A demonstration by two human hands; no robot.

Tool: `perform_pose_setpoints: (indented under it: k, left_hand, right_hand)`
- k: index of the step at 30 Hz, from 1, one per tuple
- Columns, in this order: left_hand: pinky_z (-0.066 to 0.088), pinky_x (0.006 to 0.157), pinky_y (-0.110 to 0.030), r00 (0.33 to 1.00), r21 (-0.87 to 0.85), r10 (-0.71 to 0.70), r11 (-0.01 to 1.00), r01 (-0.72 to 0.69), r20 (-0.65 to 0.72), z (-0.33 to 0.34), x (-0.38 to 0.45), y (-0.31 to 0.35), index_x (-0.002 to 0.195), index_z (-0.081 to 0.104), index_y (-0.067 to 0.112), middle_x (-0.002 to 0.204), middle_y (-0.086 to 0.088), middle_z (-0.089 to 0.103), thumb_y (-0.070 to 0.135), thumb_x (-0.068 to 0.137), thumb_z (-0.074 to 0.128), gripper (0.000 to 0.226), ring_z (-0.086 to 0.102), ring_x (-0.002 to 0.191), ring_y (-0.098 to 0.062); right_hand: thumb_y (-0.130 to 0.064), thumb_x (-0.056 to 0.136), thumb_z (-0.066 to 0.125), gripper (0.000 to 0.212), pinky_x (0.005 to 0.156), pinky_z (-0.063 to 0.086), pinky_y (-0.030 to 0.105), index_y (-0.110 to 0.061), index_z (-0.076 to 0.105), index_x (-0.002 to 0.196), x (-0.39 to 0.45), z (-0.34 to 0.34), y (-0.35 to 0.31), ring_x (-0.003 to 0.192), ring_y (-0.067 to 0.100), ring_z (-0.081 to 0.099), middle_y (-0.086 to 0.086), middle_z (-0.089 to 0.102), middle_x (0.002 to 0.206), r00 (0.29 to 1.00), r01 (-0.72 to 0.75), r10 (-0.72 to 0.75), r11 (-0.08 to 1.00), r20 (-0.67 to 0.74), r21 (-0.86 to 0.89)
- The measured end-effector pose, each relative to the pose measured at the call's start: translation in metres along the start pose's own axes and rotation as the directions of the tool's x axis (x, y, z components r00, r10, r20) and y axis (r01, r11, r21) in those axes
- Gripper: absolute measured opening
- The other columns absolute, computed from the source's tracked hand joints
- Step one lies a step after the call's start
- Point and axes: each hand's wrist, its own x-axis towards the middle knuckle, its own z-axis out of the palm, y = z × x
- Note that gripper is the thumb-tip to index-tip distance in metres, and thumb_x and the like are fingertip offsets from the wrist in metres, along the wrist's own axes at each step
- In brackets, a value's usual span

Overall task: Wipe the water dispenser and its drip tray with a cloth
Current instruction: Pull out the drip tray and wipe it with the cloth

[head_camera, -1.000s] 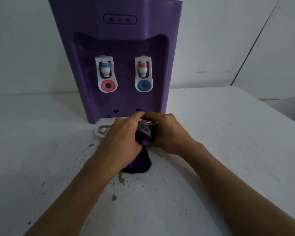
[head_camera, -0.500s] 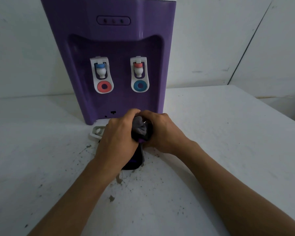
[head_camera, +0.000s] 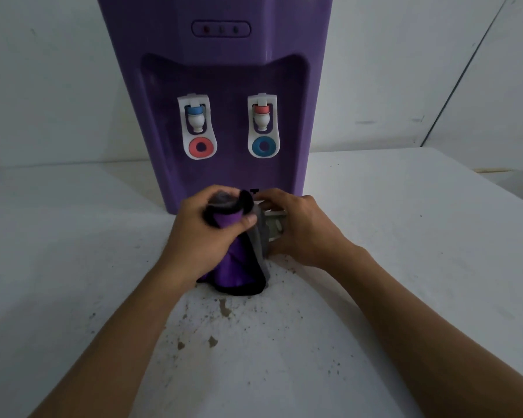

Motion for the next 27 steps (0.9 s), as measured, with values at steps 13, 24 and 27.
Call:
perform_pose_setpoints:
  k: [13, 24, 27]
  left_hand:
    - [0.057, 0.072, -0.019, 1.0, 0.1, 0.01, 0.995, -0.008, -0.013, 0.022, -0.001, -0.001, 0.092, 0.074, 0.028, 0.085, 0.016, 0.075, 0.033, 0.08, 0.09, 0.02, 0.071, 0.082, 0.0]
    - [0.009, 0.128, -0.053, 0.974, 0.561, 0.119, 0.801, -0.21, 0.195, -0.007, 0.009, -0.017, 0.12, 0.069, 0.042, 0.134, 0.026, 0.06, 0.1, 0.069, 0.047, 0.08, 0.049, 0.127, -0.002]
    - [0.02, 0.129, -0.053, 0.95, 0.471, 0.118, 0.847, -0.249, 0.29, -0.018, 0.011, -0.029, 0.127, 0.067, 0.044, 0.122, 0.032, 0.06, 0.1, 0.07, 0.049, 0.081, 0.054, 0.12, 0.001]
  right_hand:
    - [-0.001, 0.065, 0.084, 0.101, 0.076, 0.041, 0.008, -0.025, 0.039, 0.152, -0.002, 0.004, 0.005, 0.104, 0.023, 0.069, 0.006, 0.071, 0.125, 0.998, 0.061, -0.061, 0.998, -0.031, -0.017]
    - [-0.015, 0.073, 0.084, 0.074, 0.083, 0.058, 0.026, -0.031, 0.047, 0.135, -0.005, 0.0, 0.009, 0.105, 0.017, 0.066, -0.005, 0.069, 0.121, 0.992, 0.125, -0.125, 0.991, 0.011, 0.042]
    - [-0.021, 0.073, 0.089, 0.07, 0.087, 0.059, 0.041, -0.027, 0.051, 0.131, -0.006, -0.001, 0.008, 0.107, 0.02, 0.065, -0.005, 0.068, 0.121, 0.993, 0.112, -0.113, 0.993, 0.033, 0.037]
